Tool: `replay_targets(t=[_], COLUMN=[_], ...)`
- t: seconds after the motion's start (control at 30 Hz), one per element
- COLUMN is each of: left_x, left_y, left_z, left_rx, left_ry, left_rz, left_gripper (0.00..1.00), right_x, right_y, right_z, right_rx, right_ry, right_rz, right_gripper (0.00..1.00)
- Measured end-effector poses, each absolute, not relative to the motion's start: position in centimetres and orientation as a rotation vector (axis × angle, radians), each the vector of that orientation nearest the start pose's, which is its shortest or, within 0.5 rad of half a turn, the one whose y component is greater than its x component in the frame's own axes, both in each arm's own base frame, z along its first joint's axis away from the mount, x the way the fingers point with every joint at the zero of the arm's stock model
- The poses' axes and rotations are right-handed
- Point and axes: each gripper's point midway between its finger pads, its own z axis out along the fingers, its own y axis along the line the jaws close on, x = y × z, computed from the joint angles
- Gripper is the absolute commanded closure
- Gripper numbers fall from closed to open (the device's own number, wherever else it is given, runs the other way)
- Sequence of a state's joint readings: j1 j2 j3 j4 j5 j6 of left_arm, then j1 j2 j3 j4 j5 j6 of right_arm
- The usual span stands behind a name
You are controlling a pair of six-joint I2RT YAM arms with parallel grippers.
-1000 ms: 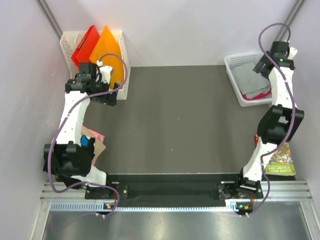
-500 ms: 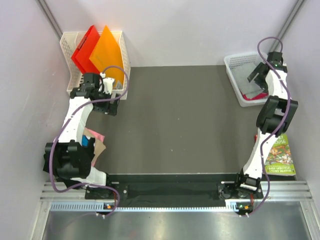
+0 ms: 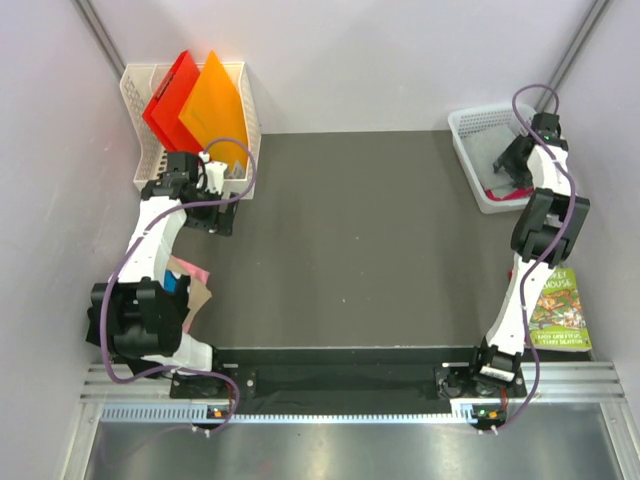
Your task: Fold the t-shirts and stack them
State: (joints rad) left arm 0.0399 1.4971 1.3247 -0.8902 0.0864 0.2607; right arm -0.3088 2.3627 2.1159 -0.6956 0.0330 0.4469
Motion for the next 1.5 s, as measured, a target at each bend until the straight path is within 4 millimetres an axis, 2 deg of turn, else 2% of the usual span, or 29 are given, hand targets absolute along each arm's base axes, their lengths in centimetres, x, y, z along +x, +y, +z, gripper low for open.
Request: replay_targets(t=[0.03,0.13,0.17,0.23,0.27,0.47,0.57,0.67,0.73,0.8,0.83,0.9,0.93,0.97,1.03,1.1,1.17,1.23,1.4,1.5], left_x=[33.8,33.8,33.8,33.8,33.8,33.8,33.8,33.8,33.8,33.8,33.8,33.7,33.7,33.6,33.5,33.4,33.3,33.2,33.0,32.9], left_y=[0.9,1.0,1.0,1.1,1.1,1.2,1.2,1.2,1.1,1.0,1.0,0.9,0.9,0.9,0.9,0.9,0.9,0.8,0.5,0.1], left_z=[15.6,15.6,15.6,15.6,15.6,15.7,15.7,15.7,15.8,16.0,16.2,16.7,16.8,17.1,17.7,18.2,18.5,18.9,19.6,19.8], left_rx=[0.318,0.317,0.316,0.315,0.314,0.312,0.313,0.312,0.314,0.315,0.316,0.317,0.318,0.32,0.324,0.331,0.339,0.345,0.354,0.359], left_ry=[2.608,2.608,2.608,2.609,2.61,2.611,2.61,2.609,2.606,2.597,2.591,2.577,2.571,2.562,2.543,2.527,2.515,2.504,2.479,2.469], left_rz=[-0.008,-0.006,-0.006,-0.003,-0.001,0.007,0.007,0.006,0.0,-0.006,-0.005,-0.005,-0.004,-0.002,0.003,0.007,0.008,0.005,-0.015,-0.041], left_gripper=[0.01,0.01,0.01,0.01,0.01,0.01,0.01,0.01,0.01,0.01,0.01,0.01,0.01,0.01,0.01,0.01,0.01,0.01,0.01,0.01], right_x=[55.3,55.4,55.6,55.7,55.8,56.2,56.2,56.4,56.2,55.2,54.3,51.9,50.0,48.3,44.2,41.2,39.0,37.6,34.9,33.1], right_y=[-16.3,-16.2,-16.2,-16.1,-16.1,-15.2,-14.0,-12.3,-10.2,-6.7,-4.4,-0.4,0.9,3.6,7.2,8.8,9.5,9.9,11.4,14.1], right_z=[7.0,7.1,7.2,7.2,7.3,8.0,10.4,15.8,20.9,27.0,30.6,35.8,38.5,40.0,42.3,42.4,40.8,37.7,27.6,24.2], right_rx=[0.94,0.935,0.935,0.928,0.928,0.923,0.901,0.839,0.762,0.655,0.586,0.476,0.429,0.361,0.262,0.213,0.194,0.188,0.182,0.068], right_ry=[2.335,2.333,2.329,2.329,2.325,2.309,2.283,2.208,2.141,2.06,2.009,1.937,1.89,1.874,1.845,1.849,1.888,1.963,2.251,2.394], right_rz=[0.017,0.028,0.032,0.043,0.053,0.126,0.183,0.236,0.277,0.325,0.357,0.415,0.439,0.482,0.549,0.578,0.584,0.581,0.555,0.525], right_gripper=[0.39,0.55,0.69,0.87,0.99,1.0,1.0,1.0,1.0,1.0,1.0,1.0,1.0,1.0,1.0,1.0,1.0,1.0,1.0,1.0])
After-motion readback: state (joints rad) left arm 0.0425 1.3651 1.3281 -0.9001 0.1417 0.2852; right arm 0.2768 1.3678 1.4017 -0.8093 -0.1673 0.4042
